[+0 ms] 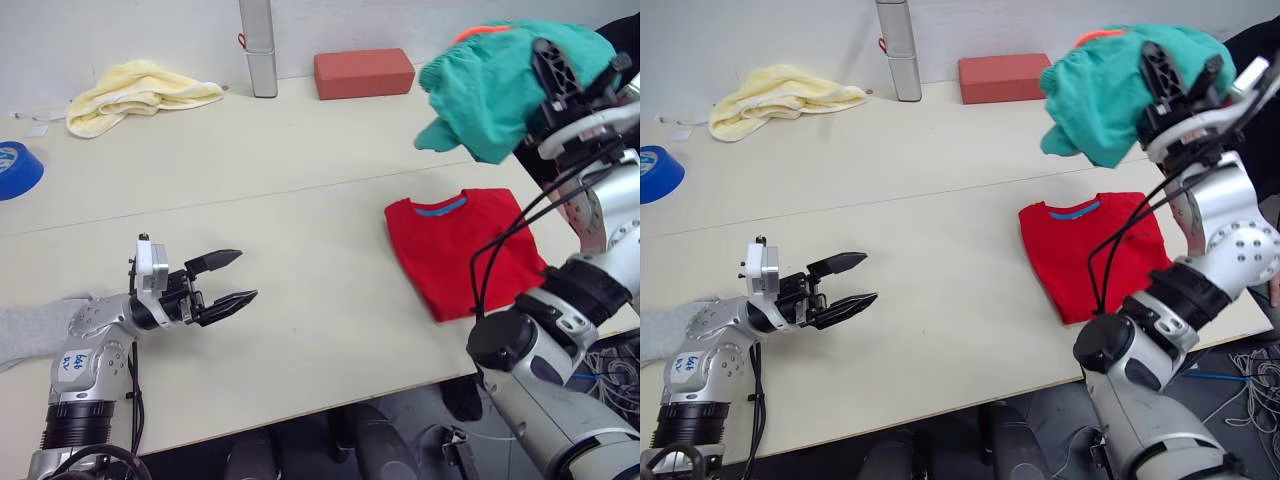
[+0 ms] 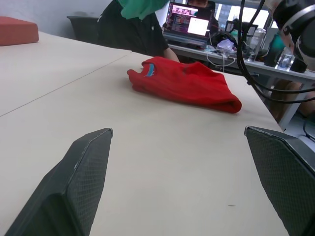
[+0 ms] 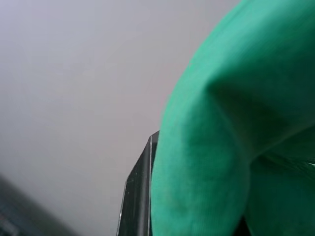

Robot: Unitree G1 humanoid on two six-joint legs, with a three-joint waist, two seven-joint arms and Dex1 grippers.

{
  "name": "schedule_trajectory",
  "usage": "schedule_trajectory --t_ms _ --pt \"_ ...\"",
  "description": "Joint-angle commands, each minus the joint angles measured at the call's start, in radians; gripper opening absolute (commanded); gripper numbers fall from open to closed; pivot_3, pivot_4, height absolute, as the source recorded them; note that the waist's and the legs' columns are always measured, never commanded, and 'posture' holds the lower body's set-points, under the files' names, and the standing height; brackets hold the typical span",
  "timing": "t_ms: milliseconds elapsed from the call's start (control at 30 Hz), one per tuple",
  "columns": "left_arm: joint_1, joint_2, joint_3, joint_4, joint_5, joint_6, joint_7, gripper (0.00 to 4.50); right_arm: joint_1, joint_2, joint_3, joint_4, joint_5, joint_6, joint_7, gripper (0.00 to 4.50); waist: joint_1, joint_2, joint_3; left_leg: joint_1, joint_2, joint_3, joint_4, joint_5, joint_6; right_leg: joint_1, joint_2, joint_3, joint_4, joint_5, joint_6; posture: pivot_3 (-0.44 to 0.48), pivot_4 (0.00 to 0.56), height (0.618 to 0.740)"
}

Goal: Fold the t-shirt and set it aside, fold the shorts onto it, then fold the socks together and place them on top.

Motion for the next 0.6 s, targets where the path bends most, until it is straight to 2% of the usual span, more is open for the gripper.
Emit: schedule_trajectory --t_ms 33,133,200,300,600 --pt "-0.005 0.015 -0.001 -0.014 0.000 0.012 -0.018 4.50 0.164 0.147 0.012 -0.194 0.043 -0.152 -0.118 0.09 -0.002 0.000 0.000 0.000 0.000 0.000 0.000 0.000 0.000 0.000 0.000 0.000 0.000 0.000 0.000 0.000 0.150 0.740" --pt "-0.007 0.022 -0.005 -0.022 -0.002 0.032 -0.024 4.50 0.362 0.320 0.100 -0.292 0.002 -0.249 -0.146 0.09 -0.002 0.002 0.001 0.001 0.001 0.000 0.000 0.000 -0.001 0.000 0.001 0.000 0.001 0.000 0.000 0.000 0.150 0.740" --pt "-0.011 0.026 -0.007 -0.027 -0.003 0.043 -0.027 4.50 0.472 0.378 0.173 -0.296 -0.065 -0.306 -0.113 0.09 -0.001 0.007 0.004 0.001 0.000 0.000 0.000 0.001 -0.001 0.000 0.000 0.001 0.002 0.000 0.000 0.000 0.150 0.740" --pt "-0.025 0.028 -0.010 -0.038 -0.007 0.061 -0.021 4.50 0.543 0.396 0.225 -0.251 -0.183 -0.445 -0.158 0.09 -0.002 0.009 0.005 0.001 -0.003 0.002 0.001 0.000 0.002 0.000 -0.001 0.004 0.002 0.002 0.003 0.000 0.150 0.740" --pt "-0.034 0.026 -0.006 -0.045 -0.004 0.073 -0.017 4.50 0.616 0.343 0.328 -0.253 -0.132 -0.513 -0.207 0.09 -0.002 0.009 0.005 0.003 -0.003 0.001 0.000 0.003 0.000 0.001 0.001 0.007 0.005 0.003 0.003 0.000 0.150 0.740"
